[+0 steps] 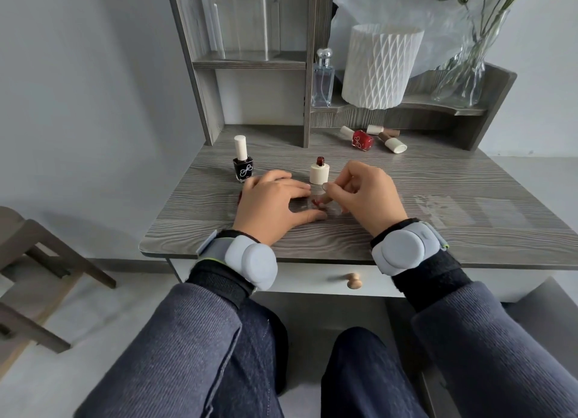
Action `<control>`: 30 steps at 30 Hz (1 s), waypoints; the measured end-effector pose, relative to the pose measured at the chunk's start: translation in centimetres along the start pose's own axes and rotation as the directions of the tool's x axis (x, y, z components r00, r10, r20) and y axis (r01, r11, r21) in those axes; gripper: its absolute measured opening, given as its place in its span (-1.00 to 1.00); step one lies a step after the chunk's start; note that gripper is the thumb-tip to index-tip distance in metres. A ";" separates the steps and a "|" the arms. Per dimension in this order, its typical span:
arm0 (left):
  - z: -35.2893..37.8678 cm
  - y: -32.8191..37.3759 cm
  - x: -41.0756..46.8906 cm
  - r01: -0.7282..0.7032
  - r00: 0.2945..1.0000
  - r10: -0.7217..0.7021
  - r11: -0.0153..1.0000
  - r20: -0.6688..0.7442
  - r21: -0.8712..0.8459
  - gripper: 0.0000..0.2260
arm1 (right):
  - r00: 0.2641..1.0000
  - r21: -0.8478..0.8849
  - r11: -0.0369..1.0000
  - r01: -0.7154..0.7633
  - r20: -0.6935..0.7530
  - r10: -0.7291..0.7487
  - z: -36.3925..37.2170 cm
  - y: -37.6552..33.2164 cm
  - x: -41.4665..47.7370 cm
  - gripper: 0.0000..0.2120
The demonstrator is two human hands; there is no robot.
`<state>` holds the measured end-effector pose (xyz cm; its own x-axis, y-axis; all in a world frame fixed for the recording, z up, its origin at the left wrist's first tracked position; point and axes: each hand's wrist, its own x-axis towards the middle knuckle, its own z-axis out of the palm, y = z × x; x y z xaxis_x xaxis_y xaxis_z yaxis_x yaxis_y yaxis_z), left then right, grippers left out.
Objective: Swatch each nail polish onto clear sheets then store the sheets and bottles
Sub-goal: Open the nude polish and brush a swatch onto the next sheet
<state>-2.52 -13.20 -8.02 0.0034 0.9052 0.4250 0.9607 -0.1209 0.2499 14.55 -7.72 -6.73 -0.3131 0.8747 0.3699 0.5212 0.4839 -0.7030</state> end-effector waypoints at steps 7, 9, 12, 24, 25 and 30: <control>-0.1 0.0 0.0 -0.005 1.000 0.005 1.000 0.004 -0.010 -0.52 | 0.998 0.089 0.996 0.010 -0.056 -0.005 -0.2 -0.2 0.1 -0.78; -0.1 0.0 0.0 -0.008 1.000 0.008 1.000 0.004 -0.011 -0.52 | 0.999 0.076 0.997 0.011 -0.054 -0.007 -0.1 -0.1 0.1 -0.79; -0.1 0.0 -0.1 -0.011 1.000 0.011 1.000 -0.003 -0.013 -0.53 | 1.000 0.024 1.000 -0.003 -0.017 0.004 0.0 0.1 0.1 -0.80; -0.1 0.0 -0.1 -0.004 1.000 0.004 1.000 0.008 -0.015 -0.49 | 0.996 0.043 0.999 -0.011 -0.086 0.014 -0.2 -0.1 0.1 -0.78; -0.1 0.0 -0.1 -0.004 1.000 0.005 1.000 0.007 -0.017 -0.49 | 0.996 0.038 0.999 -0.012 -0.086 0.015 -0.2 -0.1 0.1 -0.78; 0.0 0.0 -0.1 -0.007 1.000 0.007 1.000 0.002 -0.015 -0.50 | 0.999 -0.005 1.000 -0.025 -0.023 0.025 -0.1 0.3 0.1 -0.78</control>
<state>-2.56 -13.28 -8.04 0.0105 0.9050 0.4254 0.9563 -0.1333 0.2601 14.77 -7.47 -6.81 -0.2821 0.8868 0.3660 0.5327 0.4620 -0.7091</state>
